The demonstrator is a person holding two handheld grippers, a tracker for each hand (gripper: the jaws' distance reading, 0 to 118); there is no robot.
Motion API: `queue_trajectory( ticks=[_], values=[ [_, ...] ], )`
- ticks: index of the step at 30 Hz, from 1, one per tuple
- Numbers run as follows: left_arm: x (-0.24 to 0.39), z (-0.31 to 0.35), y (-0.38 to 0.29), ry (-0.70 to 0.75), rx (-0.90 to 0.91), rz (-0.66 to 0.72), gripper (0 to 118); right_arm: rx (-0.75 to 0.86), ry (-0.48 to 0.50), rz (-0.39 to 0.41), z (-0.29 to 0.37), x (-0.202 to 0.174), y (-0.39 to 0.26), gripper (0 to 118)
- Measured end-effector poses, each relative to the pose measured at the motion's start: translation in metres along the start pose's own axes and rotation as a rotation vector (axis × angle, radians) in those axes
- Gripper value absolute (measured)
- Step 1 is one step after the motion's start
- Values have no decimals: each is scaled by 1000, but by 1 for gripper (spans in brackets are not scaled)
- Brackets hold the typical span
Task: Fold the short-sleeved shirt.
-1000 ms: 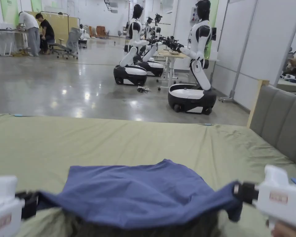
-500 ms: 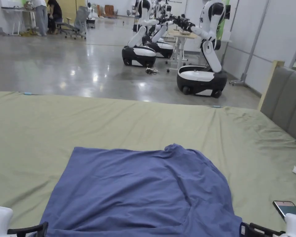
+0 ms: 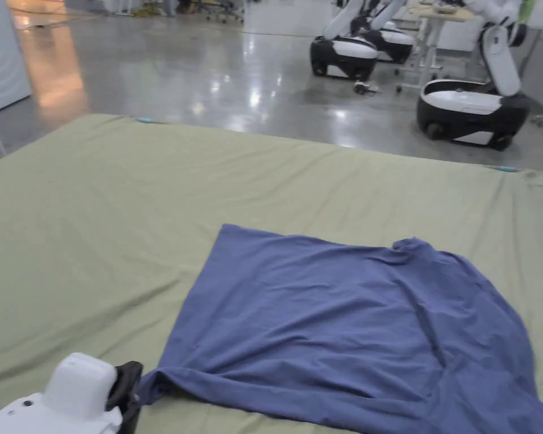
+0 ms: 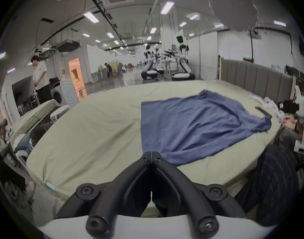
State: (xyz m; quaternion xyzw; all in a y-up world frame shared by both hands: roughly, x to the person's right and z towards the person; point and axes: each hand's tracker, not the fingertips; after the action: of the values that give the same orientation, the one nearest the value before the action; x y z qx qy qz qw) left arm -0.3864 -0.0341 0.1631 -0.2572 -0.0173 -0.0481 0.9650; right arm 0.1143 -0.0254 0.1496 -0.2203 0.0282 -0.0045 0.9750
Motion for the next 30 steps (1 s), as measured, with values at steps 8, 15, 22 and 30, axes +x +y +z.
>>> queue_trajectory(
  ticks=[8,15,22,30],
  values=[
    [-5,-43,-26,-5,-128,-95,100,-65,29,-20,-11,0,-14,0],
    [-15,-74,-29,-31,-173,-47,100,-102,16,-27,-20,4,-18,0],
    [-19,-94,-7,-125,-258,-49,5,-156,-12,-37,-33,19,-18,0],
    [-26,-82,7,-96,-235,-8,0,-265,-99,-14,-50,39,-17,0]
  ],
)
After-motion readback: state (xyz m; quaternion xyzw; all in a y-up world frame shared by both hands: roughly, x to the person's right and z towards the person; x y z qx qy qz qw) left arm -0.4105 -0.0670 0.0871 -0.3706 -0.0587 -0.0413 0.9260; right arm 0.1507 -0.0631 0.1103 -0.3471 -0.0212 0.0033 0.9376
